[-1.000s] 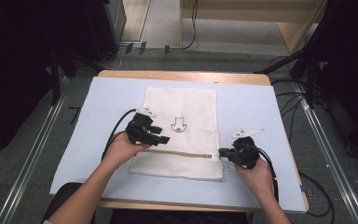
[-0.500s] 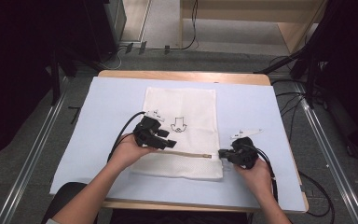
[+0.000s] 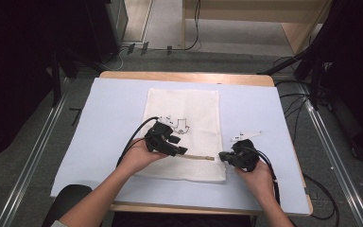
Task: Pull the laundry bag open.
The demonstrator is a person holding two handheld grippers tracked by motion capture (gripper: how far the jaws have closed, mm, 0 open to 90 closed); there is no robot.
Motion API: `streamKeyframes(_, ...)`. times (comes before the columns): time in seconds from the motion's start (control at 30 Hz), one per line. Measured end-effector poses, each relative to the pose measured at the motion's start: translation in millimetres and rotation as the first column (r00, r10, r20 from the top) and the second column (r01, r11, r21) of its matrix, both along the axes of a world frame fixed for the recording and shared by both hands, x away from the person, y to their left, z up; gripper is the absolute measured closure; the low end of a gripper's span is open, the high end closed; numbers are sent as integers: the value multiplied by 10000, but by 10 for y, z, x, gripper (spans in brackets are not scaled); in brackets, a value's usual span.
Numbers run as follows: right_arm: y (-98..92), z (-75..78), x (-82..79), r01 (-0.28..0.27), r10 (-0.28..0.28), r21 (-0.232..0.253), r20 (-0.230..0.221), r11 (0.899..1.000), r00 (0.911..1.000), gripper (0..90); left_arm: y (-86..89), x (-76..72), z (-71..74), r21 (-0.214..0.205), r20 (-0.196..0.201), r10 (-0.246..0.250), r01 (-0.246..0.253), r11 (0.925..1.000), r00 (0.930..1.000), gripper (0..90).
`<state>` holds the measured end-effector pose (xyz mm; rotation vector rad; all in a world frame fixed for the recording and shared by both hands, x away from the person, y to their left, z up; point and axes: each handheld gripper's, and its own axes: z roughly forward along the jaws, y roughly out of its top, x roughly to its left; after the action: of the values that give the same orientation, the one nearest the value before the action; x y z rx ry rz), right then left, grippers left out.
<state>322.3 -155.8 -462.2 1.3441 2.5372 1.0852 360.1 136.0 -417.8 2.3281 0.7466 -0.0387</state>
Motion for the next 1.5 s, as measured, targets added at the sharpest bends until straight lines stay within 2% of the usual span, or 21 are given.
streamKeyframes(0.07, 35, -29, 3, -144, 144, -254, 8, 9996, 9999, 900, -25, -1, -8, -28, -50, -44, 44, 10000, 10000, 448)
streamKeyframes(0.2, 68, -34, 1, -233, 239, -441, 132, 9988, 9996, 900, -89, -14, -26, -10, -132, -132, 132, 9999, 9998, 451)
streamKeyframes(0.27, 70, -34, -2, -209, 216, -464, 148, 9987, 9997, 900, -115, -14, -33, 108, -180, -206, 208, 9997, 9996, 454)
streamKeyframes(0.53, 81, -36, -13, -215, 228, -514, 259, 9984, 9994, 900, -266, -25, -59, 52, -380, -440, 442, 9990, 9983, 493)
streamKeyframes(0.6, 81, -36, -13, -225, 239, -527, 277, 9984, 9993, 900, -306, -29, -72, 132, -450, -569, 576, 9983, 9974, 523)
streamKeyframes(0.7, 84, -38, -25, -283, 306, -584, 394, 9979, 9988, 900, -348, -31, -96, 300, -575, -680, 698, 9971, 9960, 632)
streamKeyframes(0.8, 78, -42, -33, -342, 373, -579, 531, 9977, 9979, 900, -389, -34, -113, 246, -701, -701, 720, 9971, 9951, 661)
streamKeyframes(0.87, 68, -34, -34, -293, 316, -480, 496, 9984, 9983, 900, -418, -40, -113, 343, -609, -690, 712, 9969, 9958, 682)
streamKeyframes(0.93, 59, -15, -38, -261, 272, -287, 394, 9992, 9989, 900, -439, -31, -112, 269, -643, -637, 656, 9975, 9959, 701)
streamKeyframes(1.07, 97, -45, -42, -747, 754, -331, 184, 9967, 9970, 900, -494, -18, -116, 279, -666, -677, 697, 9972, 9955, 708)
streamKeyframes(1.2, 109, -49, -39, -789, 796, -356, 183, 9962, 9967, 900, -550, -11, -138, 374, -708, -843, 871, 9955, 9939, 710)
streamKeyframes(1.4, 111, -49, -42, -830, 841, -427, 249, 9956, 9961, 900, -620, -7, -180, 507, -844, -833, 877, 9949, 9929, 726)
streamKeyframes(1.43, 114, -47, -45, -831, 841, -418, 219, 9957, 9962, 900, -631, -3, -189, 471, -1008, -788, 838, 9954, 9918, 729)
streamKeyframes(1.5, 116, -47, -47, -834, 843, -417, 218, 9956, 9962, 900, -649, 13, -205, 537, -1025, -835, 893, 9946, 9912, 741)
